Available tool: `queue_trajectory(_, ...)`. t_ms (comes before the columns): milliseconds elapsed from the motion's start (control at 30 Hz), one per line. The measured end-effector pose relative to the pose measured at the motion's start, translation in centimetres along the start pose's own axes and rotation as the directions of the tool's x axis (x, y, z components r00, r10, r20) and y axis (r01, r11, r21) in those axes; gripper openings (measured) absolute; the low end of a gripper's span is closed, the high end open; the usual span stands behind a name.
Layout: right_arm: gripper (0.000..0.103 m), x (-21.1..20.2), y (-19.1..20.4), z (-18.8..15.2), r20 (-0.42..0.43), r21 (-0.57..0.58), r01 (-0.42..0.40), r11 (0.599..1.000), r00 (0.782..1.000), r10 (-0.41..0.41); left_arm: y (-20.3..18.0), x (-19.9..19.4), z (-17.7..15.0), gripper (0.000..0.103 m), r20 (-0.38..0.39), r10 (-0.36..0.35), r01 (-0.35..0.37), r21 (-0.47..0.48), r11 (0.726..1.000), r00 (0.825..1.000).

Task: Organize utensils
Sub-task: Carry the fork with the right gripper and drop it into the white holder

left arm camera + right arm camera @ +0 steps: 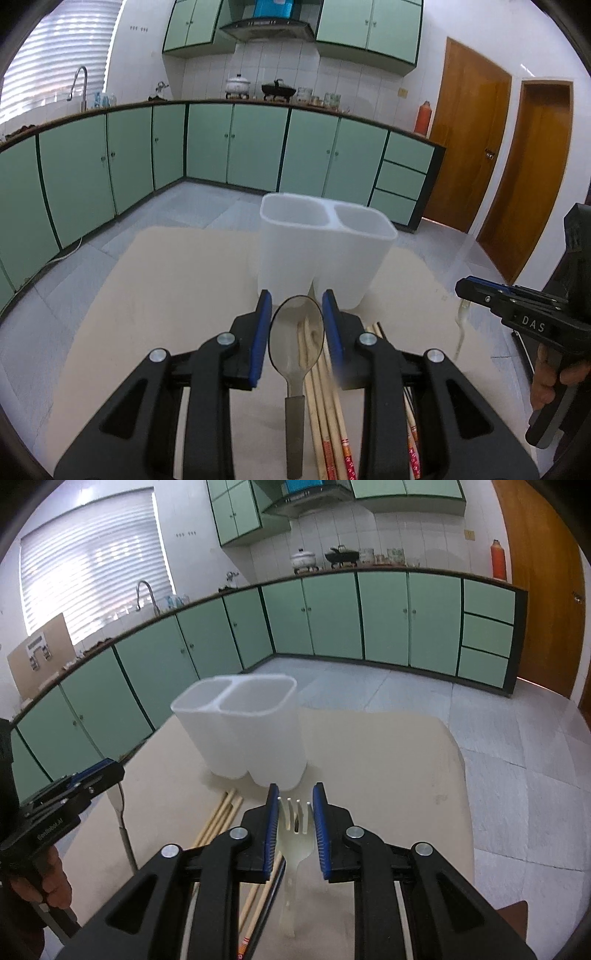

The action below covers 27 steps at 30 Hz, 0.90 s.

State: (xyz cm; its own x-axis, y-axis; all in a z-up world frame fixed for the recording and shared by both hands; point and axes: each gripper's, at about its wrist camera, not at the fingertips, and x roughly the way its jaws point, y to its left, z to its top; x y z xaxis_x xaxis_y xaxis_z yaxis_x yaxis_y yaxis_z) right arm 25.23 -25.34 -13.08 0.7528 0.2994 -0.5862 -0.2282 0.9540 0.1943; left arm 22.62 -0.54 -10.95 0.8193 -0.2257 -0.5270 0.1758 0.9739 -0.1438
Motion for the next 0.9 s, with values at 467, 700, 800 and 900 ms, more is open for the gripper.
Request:
queue_trajectory(467, 0.018, -3.0, -0.3, 3.0, 0.117, -0.013, -0.015, 1.0, 0.993, 0.017, 0.2, -2.3, 2.6, 0.026, 0.109, -0.022, 0.024, -0.018, 1.0, 0.994)
queue_trajectory(700, 0.018, -4.2, 0.4, 6.8, 0.201, -0.053, -0.031, 0.998, 0.979, 0.041, -0.3, -4.5, 6.6, 0.026, 0.214, -0.056, 0.06, -0.01, 0.998, 0.975)
queue_trajectory(800, 0.018, -4.2, 0.7, 9.2, 0.246, -0.078, -0.035, 0.996, 0.968, 0.053, -0.7, -5.0, 9.0, 0.026, 0.262, -0.07, 0.071, 0.004, 0.997, 0.962)
queue_trajectory(900, 0.018, -3.5, 1.3, 11.5, 0.281, -0.095, -0.045, 0.994, 0.957, 0.07, -0.9, -5.1, 11.5, 0.025, 0.304, -0.086, 0.089, 0.004, 0.996, 0.949)
